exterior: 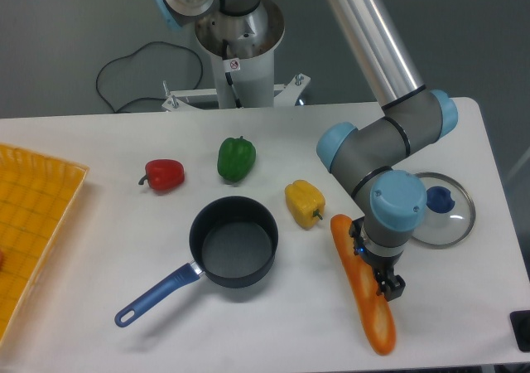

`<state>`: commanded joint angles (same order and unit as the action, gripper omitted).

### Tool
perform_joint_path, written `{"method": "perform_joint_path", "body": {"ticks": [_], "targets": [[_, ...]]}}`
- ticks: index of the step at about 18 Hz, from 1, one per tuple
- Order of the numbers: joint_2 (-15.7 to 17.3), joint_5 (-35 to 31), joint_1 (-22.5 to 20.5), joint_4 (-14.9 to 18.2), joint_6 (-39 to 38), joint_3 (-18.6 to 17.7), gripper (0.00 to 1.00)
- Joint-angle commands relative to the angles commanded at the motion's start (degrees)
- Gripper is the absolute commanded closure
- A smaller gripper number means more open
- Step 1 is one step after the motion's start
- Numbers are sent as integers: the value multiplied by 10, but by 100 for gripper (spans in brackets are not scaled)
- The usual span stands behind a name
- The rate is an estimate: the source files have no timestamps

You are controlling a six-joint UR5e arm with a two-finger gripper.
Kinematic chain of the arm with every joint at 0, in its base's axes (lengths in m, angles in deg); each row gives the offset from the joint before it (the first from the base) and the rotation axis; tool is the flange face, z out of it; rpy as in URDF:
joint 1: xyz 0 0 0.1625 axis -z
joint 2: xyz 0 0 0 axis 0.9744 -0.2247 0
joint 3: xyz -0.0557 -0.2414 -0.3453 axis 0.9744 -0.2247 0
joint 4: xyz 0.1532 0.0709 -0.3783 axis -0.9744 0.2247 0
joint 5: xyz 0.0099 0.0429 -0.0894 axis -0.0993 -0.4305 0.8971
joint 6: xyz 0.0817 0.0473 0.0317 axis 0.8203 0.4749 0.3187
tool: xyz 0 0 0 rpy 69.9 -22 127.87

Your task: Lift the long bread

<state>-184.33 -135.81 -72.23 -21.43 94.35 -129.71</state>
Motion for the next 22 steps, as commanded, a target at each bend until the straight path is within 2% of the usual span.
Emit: {"method": "perform_joint_path", "body": {"ticks": [7,9,11,14,18,20,22], "targets": [[-13,-3,4,-9,2,-1,10],[-13,-3,4,-9,3,-4,14],[-11,-3,4,-8,4,-4,26],[-10,-4,4,-6,28,-4,55],[-7,-5,4,-4,39,-6,86],[-6,-5,4,-4,40,-7,96],[-6,-5,4,-3,40,-8,100]]}}
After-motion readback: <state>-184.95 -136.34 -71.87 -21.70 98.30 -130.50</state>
